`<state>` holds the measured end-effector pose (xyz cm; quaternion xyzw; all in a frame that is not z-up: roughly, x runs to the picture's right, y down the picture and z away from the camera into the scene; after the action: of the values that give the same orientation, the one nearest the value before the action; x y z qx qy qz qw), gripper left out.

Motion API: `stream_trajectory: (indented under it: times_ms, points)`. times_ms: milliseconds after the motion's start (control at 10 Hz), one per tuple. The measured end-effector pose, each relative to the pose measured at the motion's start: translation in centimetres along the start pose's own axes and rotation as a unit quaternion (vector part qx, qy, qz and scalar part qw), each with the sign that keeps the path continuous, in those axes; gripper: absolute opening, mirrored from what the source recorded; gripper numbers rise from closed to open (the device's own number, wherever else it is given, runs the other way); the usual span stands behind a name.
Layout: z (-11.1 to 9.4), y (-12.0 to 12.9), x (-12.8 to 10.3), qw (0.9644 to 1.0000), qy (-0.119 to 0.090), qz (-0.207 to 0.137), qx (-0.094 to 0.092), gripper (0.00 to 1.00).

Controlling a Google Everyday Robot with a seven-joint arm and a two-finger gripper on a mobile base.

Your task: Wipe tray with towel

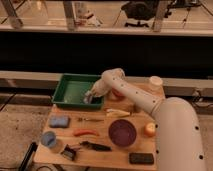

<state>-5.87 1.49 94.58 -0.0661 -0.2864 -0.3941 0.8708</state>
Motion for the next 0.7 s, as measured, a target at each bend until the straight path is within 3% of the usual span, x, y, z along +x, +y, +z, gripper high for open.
stream_trajectory:
  times_ms: [200,700]
  points:
    - [-0.3,-0.8,1.2,0.9999,0.013,-0.005,0.003,0.05]
    - [2.4,-6.2,4.9,0.9989,0.037,-0.027,0.014,0.05]
